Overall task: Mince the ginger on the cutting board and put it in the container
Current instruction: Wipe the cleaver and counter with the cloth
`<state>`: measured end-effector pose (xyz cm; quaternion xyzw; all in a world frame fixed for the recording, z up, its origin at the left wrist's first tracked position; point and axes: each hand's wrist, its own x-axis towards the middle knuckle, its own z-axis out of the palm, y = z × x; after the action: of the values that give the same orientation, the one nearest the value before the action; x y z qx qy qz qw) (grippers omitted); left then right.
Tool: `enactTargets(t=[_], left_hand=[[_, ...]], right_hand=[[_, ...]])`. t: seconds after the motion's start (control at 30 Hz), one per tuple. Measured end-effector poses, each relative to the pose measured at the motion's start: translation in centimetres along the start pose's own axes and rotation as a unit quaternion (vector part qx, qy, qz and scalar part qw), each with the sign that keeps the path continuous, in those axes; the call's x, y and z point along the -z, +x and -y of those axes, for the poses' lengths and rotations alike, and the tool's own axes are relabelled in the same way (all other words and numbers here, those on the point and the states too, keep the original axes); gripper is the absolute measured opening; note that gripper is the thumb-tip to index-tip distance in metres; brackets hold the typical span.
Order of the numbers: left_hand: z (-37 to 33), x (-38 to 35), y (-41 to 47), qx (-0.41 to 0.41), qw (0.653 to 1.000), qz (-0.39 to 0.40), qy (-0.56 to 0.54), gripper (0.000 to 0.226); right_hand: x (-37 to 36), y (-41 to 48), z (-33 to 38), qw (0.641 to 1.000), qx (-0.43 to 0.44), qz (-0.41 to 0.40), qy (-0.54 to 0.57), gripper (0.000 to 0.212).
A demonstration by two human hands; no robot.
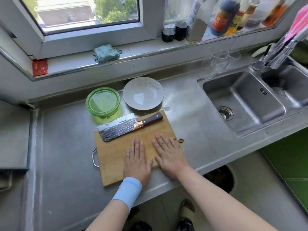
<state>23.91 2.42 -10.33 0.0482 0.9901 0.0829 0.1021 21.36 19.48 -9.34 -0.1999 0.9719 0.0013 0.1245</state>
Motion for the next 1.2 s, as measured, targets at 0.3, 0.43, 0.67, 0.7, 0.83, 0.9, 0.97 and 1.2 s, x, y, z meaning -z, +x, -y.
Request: enactTargets(t=[0.3, 0.43, 0.67, 0.7, 0.83, 0.9, 0.97, 1.2], left_hand=[[-10.4, -0.7, 3.4, -0.084, 0.995, 0.045, -0.011, 0.080], [-14.5, -0.6, 4.3, -0.187, 0.978, 0.085, -0.022, 0.080], [-9.9, 1.7, 3.2, -0.004, 0.988, -0.107, -0.110, 0.056], [-8.0, 2.0, 2.8, 0.070, 0.984, -0.121, -0.112, 0.055], [-0.6, 2.8, 1.4, 0.212, 0.969, -0.066, -0.111, 0.069], [1.9, 2.8, 0.7, 0.152, 0.984, -0.011, -0.090, 0.082], [3.7, 3.0, 0.7, 0.091, 0.992, 0.006, -0.083, 0.085], [6.9, 4.2, 3.3, 0.076, 0.986, -0.134, -0.069, 0.051]], right_hand=[[-0.5, -1.6, -10.5, 0.999, -0.028, 0.002, 0.025, 0.066], [-1.3, -2.7, -13.8, 0.998, -0.060, -0.022, 0.030, 0.078], [2.0, 0.1, -8.8, 0.995, 0.003, -0.059, 0.080, 0.064], [2.1, 0.9, -7.0, 0.994, 0.036, -0.045, 0.093, 0.064], [2.9, 4.2, -0.6, 0.986, 0.138, 0.014, 0.094, 0.072], [2.7, 5.7, 1.7, 0.981, 0.170, 0.043, 0.083, 0.085], [2.5, 6.9, 3.0, 0.982, 0.162, 0.057, 0.082, 0.092], [0.9, 8.0, 4.2, 0.991, 0.125, -0.008, 0.051, 0.078]])
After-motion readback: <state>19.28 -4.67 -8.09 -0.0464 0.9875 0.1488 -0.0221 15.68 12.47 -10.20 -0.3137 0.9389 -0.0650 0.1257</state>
